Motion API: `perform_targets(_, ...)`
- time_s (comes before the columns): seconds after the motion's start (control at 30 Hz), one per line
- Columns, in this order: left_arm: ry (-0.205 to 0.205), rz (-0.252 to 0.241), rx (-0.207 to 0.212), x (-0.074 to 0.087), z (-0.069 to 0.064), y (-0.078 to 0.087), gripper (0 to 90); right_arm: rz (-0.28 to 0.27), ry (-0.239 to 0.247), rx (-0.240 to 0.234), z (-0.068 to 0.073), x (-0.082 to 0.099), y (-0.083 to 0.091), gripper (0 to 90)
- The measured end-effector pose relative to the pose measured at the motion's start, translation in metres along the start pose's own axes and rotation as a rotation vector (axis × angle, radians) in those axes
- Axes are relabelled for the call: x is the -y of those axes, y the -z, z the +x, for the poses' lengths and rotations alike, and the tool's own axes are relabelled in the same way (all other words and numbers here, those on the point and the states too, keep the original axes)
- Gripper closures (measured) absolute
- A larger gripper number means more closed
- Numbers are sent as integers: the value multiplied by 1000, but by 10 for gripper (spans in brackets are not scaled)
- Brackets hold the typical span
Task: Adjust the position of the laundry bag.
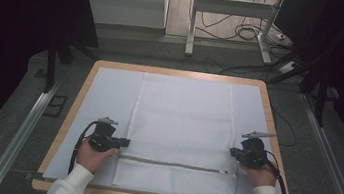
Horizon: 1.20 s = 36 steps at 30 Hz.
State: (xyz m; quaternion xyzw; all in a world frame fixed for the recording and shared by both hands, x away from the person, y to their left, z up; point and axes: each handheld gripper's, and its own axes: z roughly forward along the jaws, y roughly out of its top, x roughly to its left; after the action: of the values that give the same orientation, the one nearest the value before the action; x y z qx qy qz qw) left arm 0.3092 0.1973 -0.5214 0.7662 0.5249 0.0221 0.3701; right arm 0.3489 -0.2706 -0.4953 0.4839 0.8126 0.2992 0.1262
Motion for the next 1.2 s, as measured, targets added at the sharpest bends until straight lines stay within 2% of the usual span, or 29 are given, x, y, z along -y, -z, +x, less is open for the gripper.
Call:
perform_targets(0.23, 11, -2, -14, 3, 6, 3, 892, 5, 16, -5, 10, -4, -6, 873)
perform_targets(1.2, 50, -7, -28, 12, 23, 16, 891, -4, 25, -57, 22, -6, -15, 872)
